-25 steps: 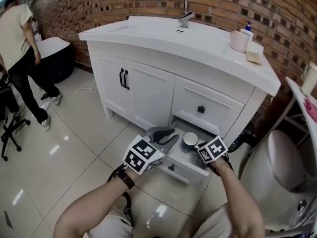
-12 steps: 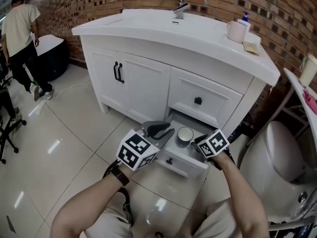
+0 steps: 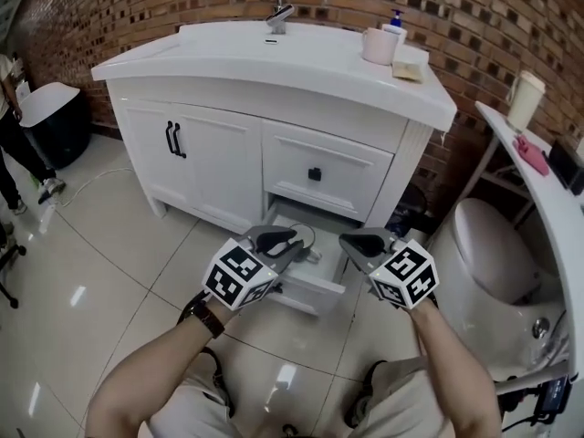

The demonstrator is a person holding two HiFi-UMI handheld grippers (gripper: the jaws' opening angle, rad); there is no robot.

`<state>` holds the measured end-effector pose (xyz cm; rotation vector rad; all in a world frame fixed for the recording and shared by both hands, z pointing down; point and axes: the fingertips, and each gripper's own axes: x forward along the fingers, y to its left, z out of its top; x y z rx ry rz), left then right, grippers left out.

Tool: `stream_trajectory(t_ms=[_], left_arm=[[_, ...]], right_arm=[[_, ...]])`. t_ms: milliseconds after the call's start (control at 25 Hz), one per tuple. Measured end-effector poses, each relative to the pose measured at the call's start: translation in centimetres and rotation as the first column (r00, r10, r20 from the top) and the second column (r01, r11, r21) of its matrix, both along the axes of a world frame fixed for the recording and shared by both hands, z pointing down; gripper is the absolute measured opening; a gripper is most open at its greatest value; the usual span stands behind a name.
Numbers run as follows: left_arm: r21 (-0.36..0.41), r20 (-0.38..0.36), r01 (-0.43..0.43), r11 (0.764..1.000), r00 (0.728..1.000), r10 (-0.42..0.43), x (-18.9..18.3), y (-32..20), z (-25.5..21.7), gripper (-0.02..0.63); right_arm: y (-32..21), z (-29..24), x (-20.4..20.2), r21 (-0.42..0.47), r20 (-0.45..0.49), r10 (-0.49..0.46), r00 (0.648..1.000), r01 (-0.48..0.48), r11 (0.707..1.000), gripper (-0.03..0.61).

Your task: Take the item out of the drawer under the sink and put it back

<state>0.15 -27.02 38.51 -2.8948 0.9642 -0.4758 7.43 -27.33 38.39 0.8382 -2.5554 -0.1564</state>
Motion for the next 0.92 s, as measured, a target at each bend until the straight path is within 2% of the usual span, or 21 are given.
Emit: stream_trajectory(t_ms=[360,920], left_arm=[[-0.002,0.022,-0.020,1.000,1.000,0.020,1.5,0.2,0.3,0.092],[-0.005,0.041,-0.022,1.000,0.999,0.022,1.3,0.0,0.9,0.092]], right_arm=[[0.9,-0.3,2.8,-0.011,0.005,0.046,0.999,-0.046,0.999,0.002],[0.3,0.4,1.2,-0.008,-0.030,0.025,0.999,-0.025,1.000,0.002]])
